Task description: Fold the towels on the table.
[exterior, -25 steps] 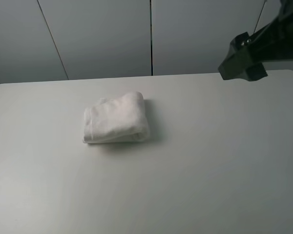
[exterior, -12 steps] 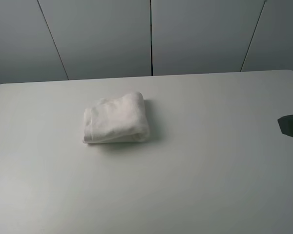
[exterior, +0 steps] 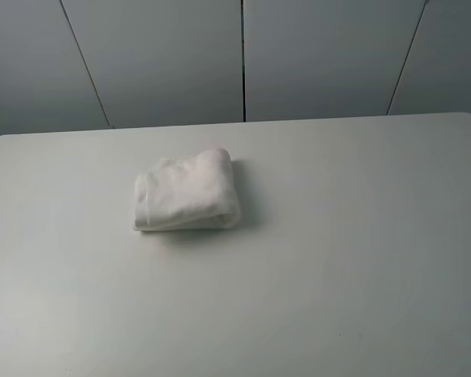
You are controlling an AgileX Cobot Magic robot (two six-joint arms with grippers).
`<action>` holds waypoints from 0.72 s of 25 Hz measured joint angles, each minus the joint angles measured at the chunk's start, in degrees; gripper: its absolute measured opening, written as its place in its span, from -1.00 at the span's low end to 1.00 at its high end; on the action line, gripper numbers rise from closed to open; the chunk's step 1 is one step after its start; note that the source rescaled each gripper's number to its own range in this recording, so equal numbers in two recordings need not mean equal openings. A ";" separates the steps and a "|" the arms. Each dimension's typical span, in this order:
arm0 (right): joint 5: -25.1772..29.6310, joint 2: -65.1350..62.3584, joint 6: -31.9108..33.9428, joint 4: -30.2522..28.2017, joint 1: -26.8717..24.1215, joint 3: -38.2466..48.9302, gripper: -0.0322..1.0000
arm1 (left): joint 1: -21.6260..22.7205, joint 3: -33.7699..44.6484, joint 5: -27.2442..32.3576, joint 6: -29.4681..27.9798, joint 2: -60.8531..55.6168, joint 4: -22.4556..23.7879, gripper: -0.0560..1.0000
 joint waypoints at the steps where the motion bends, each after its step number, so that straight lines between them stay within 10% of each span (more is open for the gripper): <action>1: 0.28 -0.60 -0.44 0.72 0.00 0.00 1.00 | 0.00 0.09 -0.40 0.00 -1.01 0.00 1.00; 18: 0.89 -17.25 -6.28 4.90 0.00 1.15 1.00 | 0.00 2.34 -4.34 -0.98 -8.85 0.17 1.00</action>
